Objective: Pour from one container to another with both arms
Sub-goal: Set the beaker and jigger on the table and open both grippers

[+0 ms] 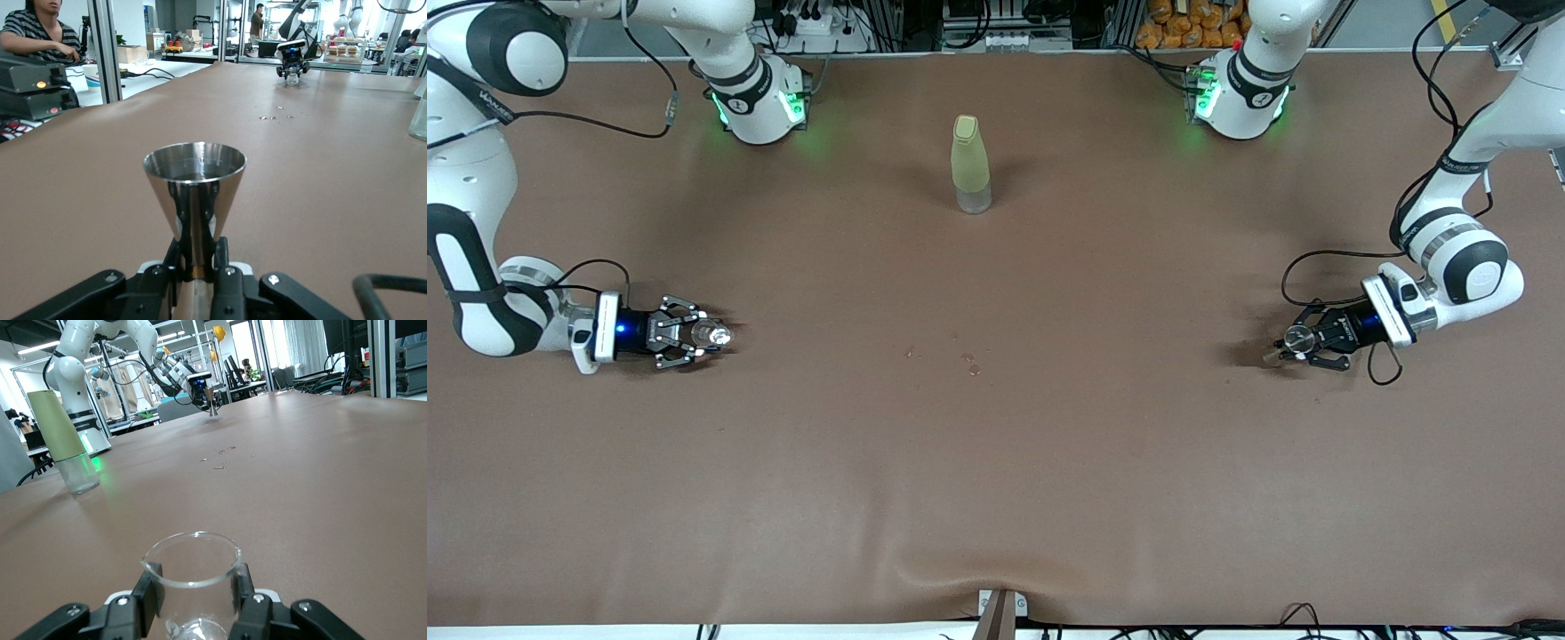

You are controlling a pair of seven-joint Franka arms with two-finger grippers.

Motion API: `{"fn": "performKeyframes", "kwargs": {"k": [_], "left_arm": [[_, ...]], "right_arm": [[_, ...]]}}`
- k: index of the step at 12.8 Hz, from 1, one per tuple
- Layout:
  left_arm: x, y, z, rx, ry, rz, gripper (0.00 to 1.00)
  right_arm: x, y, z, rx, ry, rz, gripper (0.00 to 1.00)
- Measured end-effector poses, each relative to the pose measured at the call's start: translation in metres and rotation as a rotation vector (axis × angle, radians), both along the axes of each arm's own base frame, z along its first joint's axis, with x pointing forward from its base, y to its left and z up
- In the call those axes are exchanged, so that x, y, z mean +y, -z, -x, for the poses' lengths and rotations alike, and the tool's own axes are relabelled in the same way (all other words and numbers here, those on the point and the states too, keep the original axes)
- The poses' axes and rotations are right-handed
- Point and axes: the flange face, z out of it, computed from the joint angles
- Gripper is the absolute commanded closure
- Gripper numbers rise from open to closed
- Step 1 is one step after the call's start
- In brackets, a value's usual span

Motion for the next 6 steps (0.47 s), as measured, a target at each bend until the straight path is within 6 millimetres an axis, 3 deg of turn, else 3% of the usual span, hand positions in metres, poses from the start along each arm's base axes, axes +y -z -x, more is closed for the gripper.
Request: {"fn": "performKeyframes", "kwargs": {"k": [3,6], "left_arm": [[0.006,0.009,0.006,0.013,-0.013,0.013,1.0],[0.008,0.018,0.011,0.018,-0.015,0.018,1.0]], "right_arm": [[0.003,-0.002,0.0,0.006,-0.009,-0.021,0.19],[0.003,-0.004,0.0,0.005,-0.014,-0.03,0.18]]}}
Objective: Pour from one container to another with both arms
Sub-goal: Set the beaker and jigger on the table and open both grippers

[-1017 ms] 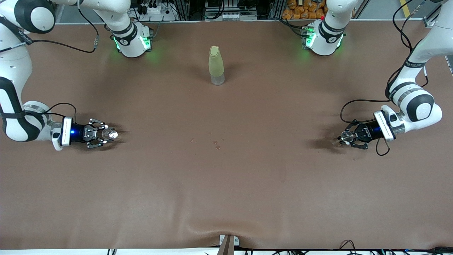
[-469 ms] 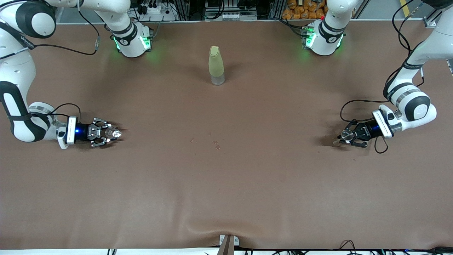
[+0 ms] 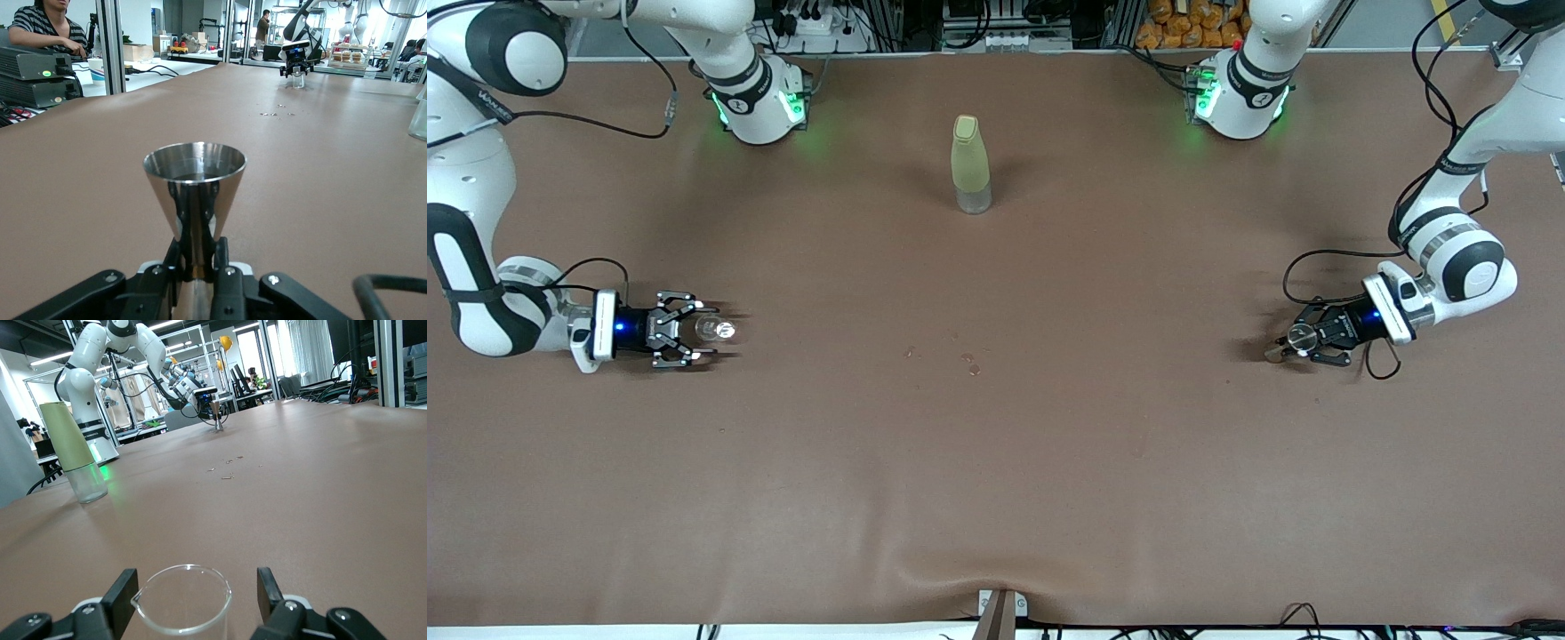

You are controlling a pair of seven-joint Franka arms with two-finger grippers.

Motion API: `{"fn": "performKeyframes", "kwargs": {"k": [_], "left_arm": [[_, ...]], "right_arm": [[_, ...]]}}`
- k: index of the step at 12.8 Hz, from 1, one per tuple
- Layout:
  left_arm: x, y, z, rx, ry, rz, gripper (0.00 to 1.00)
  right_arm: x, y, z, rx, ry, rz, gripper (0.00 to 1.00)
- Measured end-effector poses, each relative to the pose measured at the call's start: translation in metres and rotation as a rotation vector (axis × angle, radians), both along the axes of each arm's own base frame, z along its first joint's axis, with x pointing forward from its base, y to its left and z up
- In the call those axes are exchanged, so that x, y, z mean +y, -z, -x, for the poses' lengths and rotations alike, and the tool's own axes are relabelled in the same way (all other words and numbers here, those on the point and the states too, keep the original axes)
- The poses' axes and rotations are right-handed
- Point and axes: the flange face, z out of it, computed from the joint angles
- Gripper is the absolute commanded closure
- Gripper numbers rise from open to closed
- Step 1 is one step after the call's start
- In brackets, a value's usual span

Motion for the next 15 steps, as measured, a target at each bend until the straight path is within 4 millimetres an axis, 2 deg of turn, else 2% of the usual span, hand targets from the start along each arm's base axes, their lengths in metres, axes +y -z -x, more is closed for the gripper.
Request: {"fn": "performKeyframes", "kwargs": {"k": [1,2,3,4,5,7,8,9,11,12,14,15], "left_arm": [[0.0,0.001,0.0,-0.003,0.001,0.0,1.0],[0.0,0.001,0.0,-0.01,0.004,-0.001,1.0],[0.0,0.001,0.0,-0.013,0.005,-0.002,1.0],[0.0,0.001,0.0,-0.014,0.005,-0.002,1.0],[0.0,0.001,0.0,-0.015,0.005,-0.003,0.87],[0.0,0.001,0.0,-0.017,0.005,-0.004,0.72],[0.001,0.001,0.0,-0.018,0.004,-0.004,0.59],[0.001,0.0,-0.001,-0.018,0.004,-0.004,0.5],[0.001,0.0,-0.001,-0.02,0.005,-0.004,0.42],[0.001,-0.001,-0.001,-0.021,0.005,-0.002,0.34],[0.001,-0.001,-0.001,-0.022,0.009,0.006,0.26],[0.001,-0.002,-0.001,-0.02,0.009,0.009,0.18]], "right_arm": [[0.0,0.0,0.0,0.0,0.0,0.0,0.18],[0.0,-0.001,-0.001,0.002,0.0,0.0,0.12],[0.0,-0.001,-0.001,0.01,0.002,0.0,0.0],[0.0,-0.001,-0.001,0.026,0.004,-0.002,0.0],[0.001,-0.002,-0.001,0.039,0.001,-0.011,0.0],[0.003,-0.004,0.0,0.056,-0.004,-0.026,0.0],[0.003,-0.004,0.0,0.082,-0.002,-0.03,0.0],[0.004,-0.005,0.001,0.113,0.0,-0.036,0.0],[0.006,-0.007,0.0,0.177,0.003,-0.045,0.0],[0.007,-0.01,-0.003,0.208,0.007,-0.044,0.0],[0.008,-0.027,-0.015,0.317,0.003,-0.036,0.0],[0.008,-0.039,-0.024,0.373,-0.006,-0.023,0.0]]}}
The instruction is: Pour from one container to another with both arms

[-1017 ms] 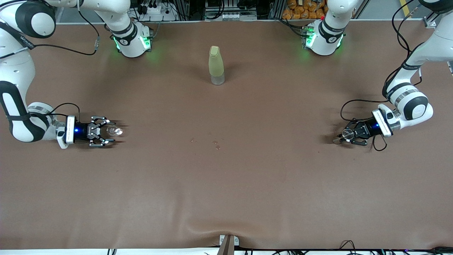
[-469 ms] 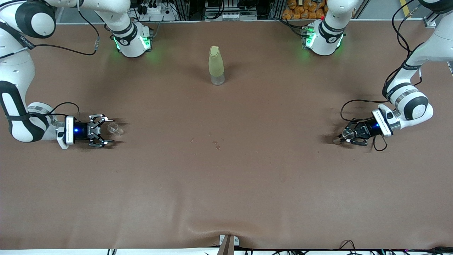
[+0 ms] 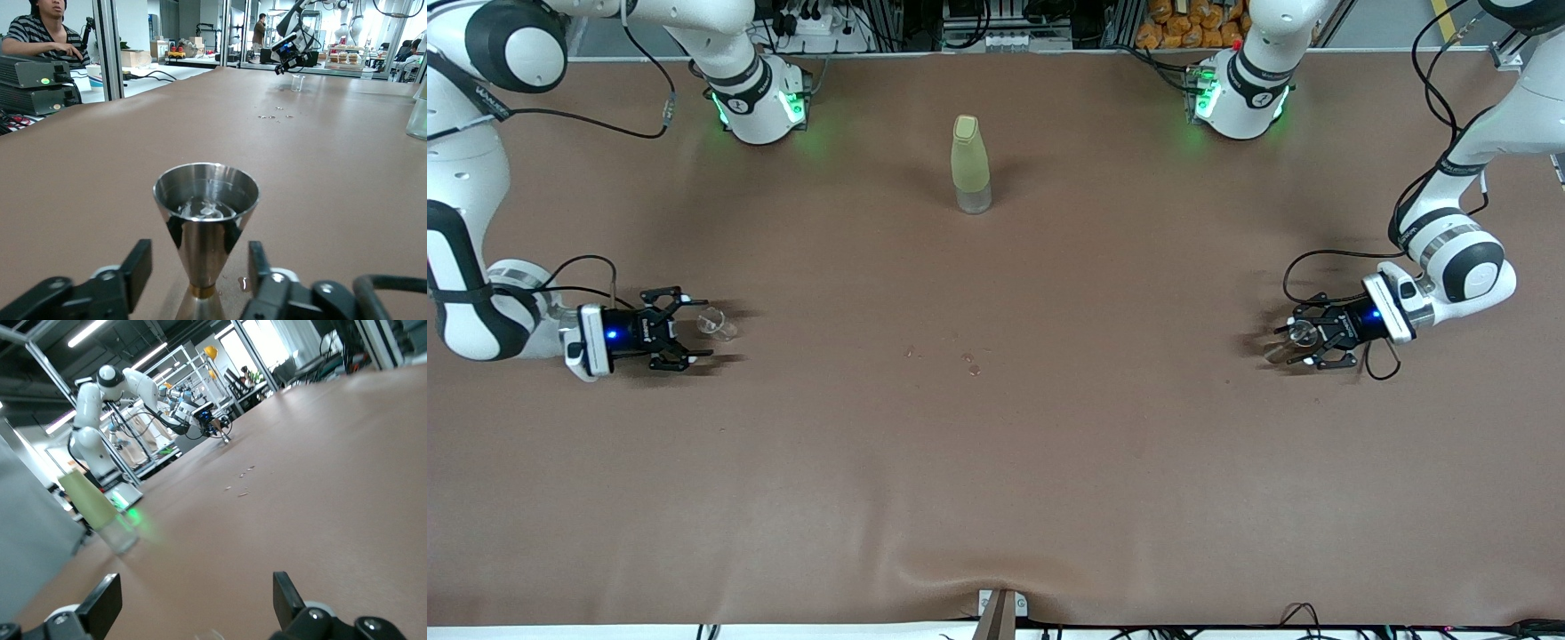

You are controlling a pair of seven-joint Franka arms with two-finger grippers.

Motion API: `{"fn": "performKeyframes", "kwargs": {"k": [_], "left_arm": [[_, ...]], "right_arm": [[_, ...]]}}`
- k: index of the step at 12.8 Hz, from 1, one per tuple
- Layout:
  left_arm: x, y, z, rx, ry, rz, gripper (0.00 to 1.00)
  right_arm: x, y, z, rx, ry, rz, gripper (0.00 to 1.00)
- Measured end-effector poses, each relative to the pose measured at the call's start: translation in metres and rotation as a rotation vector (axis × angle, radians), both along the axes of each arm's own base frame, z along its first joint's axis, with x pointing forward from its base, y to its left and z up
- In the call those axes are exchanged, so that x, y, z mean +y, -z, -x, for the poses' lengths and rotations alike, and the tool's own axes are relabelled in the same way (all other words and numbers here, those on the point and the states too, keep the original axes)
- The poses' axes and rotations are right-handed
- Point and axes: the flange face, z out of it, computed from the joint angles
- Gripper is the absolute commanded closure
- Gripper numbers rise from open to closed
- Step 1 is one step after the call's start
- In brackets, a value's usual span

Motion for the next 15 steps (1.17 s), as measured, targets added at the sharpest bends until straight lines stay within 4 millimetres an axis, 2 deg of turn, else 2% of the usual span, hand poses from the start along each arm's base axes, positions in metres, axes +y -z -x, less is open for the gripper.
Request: {"fn": "performKeyframes", "kwargs": {"k": [1,4,7,9,11,13,15], "left_arm": [[0.001,-0.001,0.0,0.008,-0.002,0.002,0.02],[0.007,-0.011,-0.006,0.086,0.038,-0.006,0.0],[0.029,-0.044,-0.023,0.166,0.076,-0.063,0.0],[0.048,-0.075,-0.033,0.246,0.108,-0.094,0.0],[0.071,-0.111,-0.044,0.34,0.11,-0.138,0.0],[0.087,-0.154,-0.055,0.426,0.066,-0.212,0.0],[0.088,-0.206,-0.067,0.511,0.001,-0.306,0.0]], "right_arm": [[0.0,-0.015,-0.012,0.038,-0.005,0.019,0.0],[0.002,-0.075,-0.053,0.129,0.003,0.108,0.0],[0.017,-0.151,-0.087,0.258,0.007,0.261,0.0],[0.032,-0.205,-0.1,0.341,0.025,0.377,0.0],[0.048,-0.252,-0.104,0.438,0.064,0.485,0.0],[0.073,-0.29,-0.107,0.521,0.103,0.581,0.0],[0.089,-0.314,-0.108,0.543,0.146,0.667,0.0]]}}
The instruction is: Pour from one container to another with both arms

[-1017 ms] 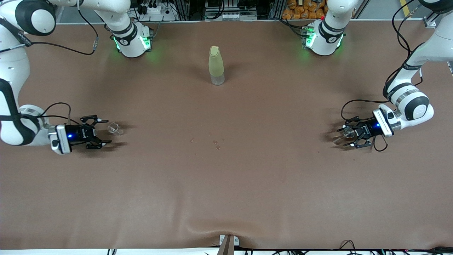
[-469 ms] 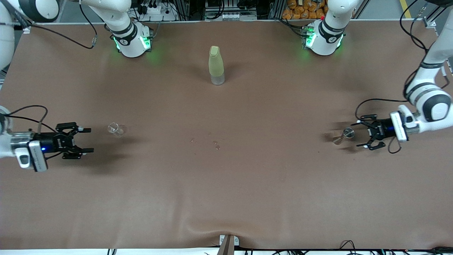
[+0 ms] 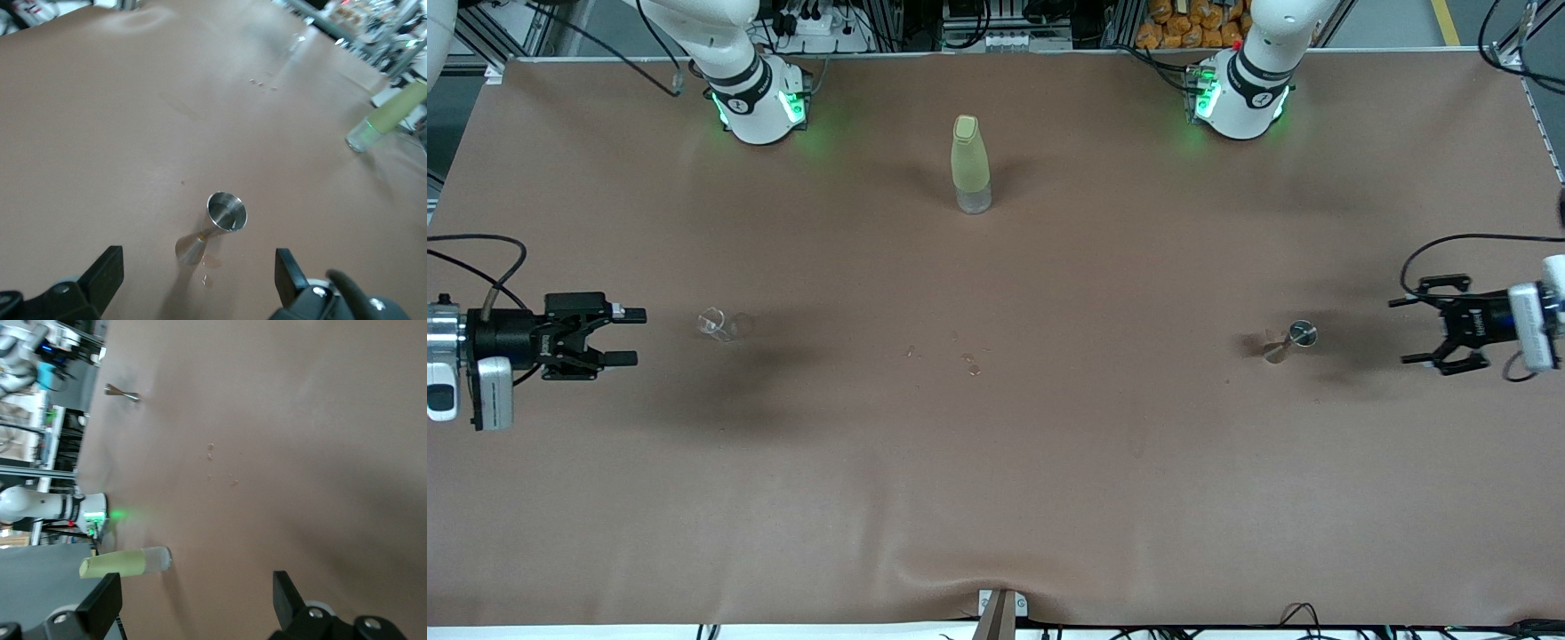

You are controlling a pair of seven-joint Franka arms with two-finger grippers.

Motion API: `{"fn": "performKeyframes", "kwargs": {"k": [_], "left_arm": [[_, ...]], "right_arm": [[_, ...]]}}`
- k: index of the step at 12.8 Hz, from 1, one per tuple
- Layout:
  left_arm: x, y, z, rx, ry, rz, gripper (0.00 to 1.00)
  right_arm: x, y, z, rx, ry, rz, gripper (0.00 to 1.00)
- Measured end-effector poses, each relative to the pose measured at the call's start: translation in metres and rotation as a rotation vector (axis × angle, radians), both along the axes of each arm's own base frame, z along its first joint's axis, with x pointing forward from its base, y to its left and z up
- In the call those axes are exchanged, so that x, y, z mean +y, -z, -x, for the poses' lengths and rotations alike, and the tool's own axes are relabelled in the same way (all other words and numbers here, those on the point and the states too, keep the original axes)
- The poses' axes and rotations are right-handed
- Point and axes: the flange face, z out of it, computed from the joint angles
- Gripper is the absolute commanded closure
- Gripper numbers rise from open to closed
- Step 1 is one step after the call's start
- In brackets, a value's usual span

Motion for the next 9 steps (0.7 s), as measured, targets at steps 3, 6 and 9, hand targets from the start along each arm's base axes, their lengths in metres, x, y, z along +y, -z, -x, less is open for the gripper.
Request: {"fn": "performKeyframes", "kwargs": {"k": [3,6,9], "left_arm": [[-0.024,-0.083,-0.023,0.108,-0.069,-0.23,0.0],[-0.07,-0.146,-0.038,0.215,-0.198,-0.478,0.0],[-0.109,-0.18,-0.047,0.282,-0.358,-0.61,0.0]], "right_arm": [[0.024,-0.045,0.001,0.009,0.085,0.254,0.0],[0.066,-0.097,0.016,-0.003,0.122,0.456,0.0],[0.053,-0.131,0.036,0.01,0.221,0.576,0.0]]}}
